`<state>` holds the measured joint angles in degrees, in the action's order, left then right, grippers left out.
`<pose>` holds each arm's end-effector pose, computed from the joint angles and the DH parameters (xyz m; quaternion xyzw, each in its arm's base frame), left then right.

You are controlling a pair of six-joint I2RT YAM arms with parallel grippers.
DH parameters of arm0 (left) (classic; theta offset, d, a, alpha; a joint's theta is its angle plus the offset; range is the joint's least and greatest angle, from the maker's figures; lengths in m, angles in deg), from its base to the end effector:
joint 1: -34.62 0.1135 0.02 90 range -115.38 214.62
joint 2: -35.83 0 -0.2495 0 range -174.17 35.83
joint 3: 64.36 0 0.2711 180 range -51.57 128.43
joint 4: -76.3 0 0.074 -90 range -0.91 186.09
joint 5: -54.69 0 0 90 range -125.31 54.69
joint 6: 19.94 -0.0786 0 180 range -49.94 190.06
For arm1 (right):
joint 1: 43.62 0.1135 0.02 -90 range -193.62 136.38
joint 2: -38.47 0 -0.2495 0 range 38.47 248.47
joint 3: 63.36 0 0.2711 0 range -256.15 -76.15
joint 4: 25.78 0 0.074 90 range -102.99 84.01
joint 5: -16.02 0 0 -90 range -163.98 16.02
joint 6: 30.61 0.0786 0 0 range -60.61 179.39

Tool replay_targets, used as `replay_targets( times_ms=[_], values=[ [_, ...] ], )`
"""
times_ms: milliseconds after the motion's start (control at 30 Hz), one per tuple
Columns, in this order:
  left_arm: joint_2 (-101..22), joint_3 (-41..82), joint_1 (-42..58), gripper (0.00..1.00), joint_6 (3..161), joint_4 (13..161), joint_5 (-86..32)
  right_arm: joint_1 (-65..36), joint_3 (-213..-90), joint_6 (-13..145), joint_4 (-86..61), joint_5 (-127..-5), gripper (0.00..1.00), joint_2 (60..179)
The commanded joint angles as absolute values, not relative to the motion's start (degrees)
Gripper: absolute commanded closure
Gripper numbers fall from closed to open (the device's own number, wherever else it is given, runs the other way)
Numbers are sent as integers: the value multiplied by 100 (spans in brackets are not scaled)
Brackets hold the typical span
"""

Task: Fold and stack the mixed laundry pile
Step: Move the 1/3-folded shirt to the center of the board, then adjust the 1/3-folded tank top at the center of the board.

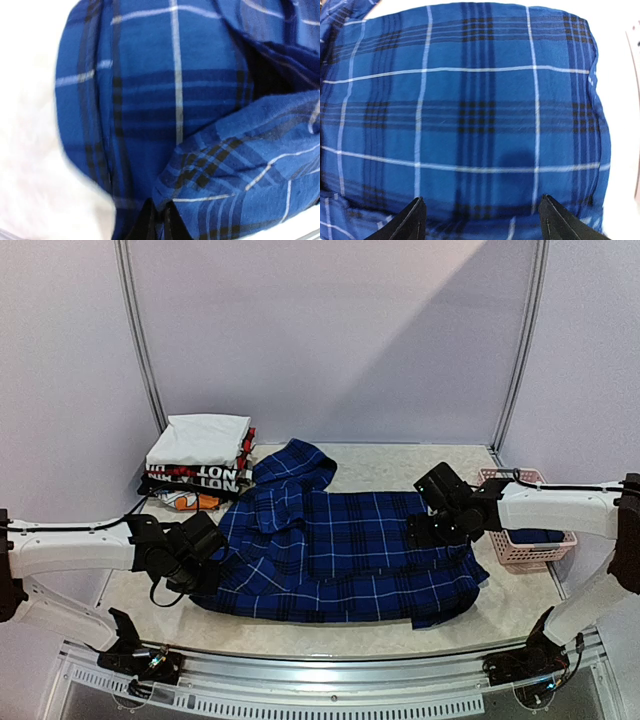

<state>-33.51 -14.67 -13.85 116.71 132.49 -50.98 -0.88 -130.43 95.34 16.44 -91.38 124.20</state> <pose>0.1643 -0.1535 0.1107 -0.0012 0.9833 0.0012 0.1822 0.2589 0.2072 0.1454 -0.0187 0.9573 0.0443 0.2850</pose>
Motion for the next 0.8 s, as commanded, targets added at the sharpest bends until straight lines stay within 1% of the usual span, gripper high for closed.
replay_targets(
  times_ms=[0,67,100,167,200,233,267,300,433,600,767],
  values=[
    [-3335,-1450,-1375,86,11975,14027,-5146,-45,-12861,9659,1341,-8997,22,12525],
    [-3236,-1257,-1451,70,12053,14266,-5486,1,-12915,9550,1274,-8873,22,12514],
    [-3131,-1159,-1467,60,12085,14346,-5657,28,-12986,9499,1257,-8795,22,12513],
    [-2905,-978,-1518,47,12126,14449,-5947,152,-13237,9427,1238,-8688,22,12551],
    [-2796,-874,-1572,43,12137,14476,-6043,246,-13377,9401,1200,-8617,22,12590],
    [-2715,-771,-1641,41,12129,14458,-6109,337,-13537,9381,1129,-8503,22,12673],
    [-2656,-676,-1720,40,12076,14370,-6107,431,-13674,9377,1010,-8323,22,12735],
    [-2638,-593,-1776,43,11987,14115,-6020,501,-13829,9389,807,-8113,22,12824],
    [-2940,-445,-1866,58,11326,12832,-5228,576,-14061,9835,-264,-6986,22,13203],
    [-3620,-532,-1882,61,11028,11875,-4864,754,-14482,10889,-1592,-6130,23,14081],
    [-3882,-929,-1838,62,11105,11549,-5036,986,-15158,12017,-2412,-5747,26,15231]
  ],
)
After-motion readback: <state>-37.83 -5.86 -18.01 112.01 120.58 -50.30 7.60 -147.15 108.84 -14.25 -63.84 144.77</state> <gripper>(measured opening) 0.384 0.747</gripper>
